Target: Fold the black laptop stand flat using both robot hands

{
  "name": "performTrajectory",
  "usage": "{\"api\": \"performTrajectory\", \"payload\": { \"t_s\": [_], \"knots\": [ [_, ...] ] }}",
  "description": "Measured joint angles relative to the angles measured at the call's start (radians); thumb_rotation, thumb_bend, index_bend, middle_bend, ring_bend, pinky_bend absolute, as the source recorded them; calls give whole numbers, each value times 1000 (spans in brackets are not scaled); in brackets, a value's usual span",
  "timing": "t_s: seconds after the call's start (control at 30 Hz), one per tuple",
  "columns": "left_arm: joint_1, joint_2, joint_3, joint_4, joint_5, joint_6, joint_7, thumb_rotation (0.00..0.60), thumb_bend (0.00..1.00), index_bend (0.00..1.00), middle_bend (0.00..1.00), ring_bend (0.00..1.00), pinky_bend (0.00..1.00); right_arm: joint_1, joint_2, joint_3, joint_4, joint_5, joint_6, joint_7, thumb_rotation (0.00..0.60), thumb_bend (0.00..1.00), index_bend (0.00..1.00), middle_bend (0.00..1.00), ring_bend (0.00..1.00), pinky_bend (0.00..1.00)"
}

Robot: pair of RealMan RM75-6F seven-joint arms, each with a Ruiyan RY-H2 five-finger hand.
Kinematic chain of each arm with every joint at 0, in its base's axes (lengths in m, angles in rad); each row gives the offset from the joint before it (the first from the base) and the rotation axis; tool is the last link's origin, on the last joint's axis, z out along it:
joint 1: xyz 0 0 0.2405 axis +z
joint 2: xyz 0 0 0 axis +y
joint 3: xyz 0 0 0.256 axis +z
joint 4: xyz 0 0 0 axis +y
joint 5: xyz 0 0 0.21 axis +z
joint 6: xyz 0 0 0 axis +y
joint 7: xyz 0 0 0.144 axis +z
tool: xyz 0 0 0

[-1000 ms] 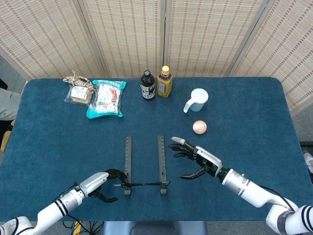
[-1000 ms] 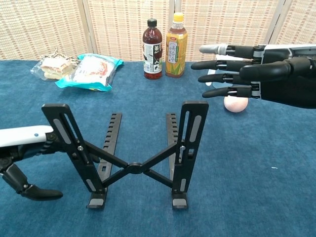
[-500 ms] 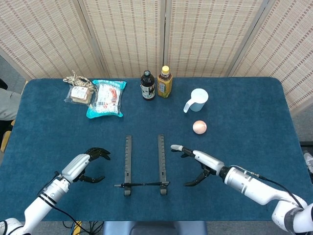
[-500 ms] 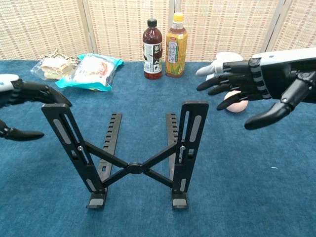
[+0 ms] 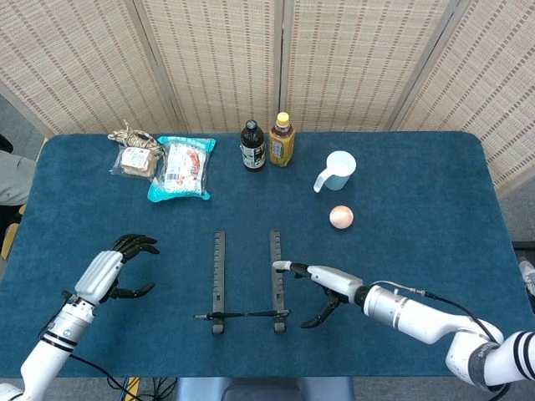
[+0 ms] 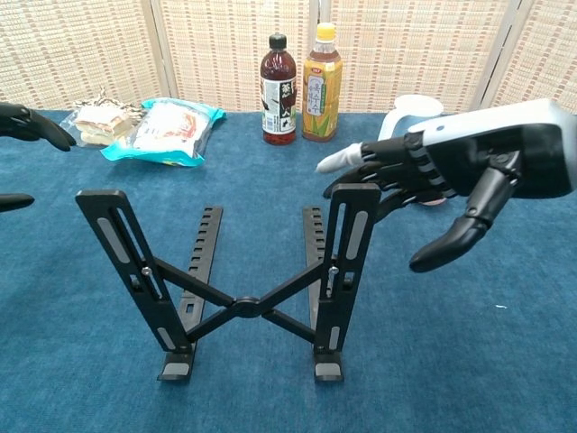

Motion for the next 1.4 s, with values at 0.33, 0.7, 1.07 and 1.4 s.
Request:
{"api": "performTrajectory", "payload": {
  "t_s": [0.33,0.7,1.07,1.4],
  "knots": [
    [36,-3,-19,10,4,43,53,600,218,287,192,111,60,1,-105,55,7,130,8,-83,600,0,0,95,0,132],
    [48,2,-43,27,-2,52,83,600,218,287,192,111,61,-61,-248,114,24,424,157,-462,600,0,0,95,0,67],
    [31,15,-72,57,-7,30,128,600,218,286,189,111,61,-136,-337,193,36,595,394,-709,600,0,0,89,0,0],
    [-56,-5,-94,179,12,-74,186,600,218,270,179,111,59,-181,-288,176,11,356,484,-883,600,0,0,88,0,0]
  ]
}}
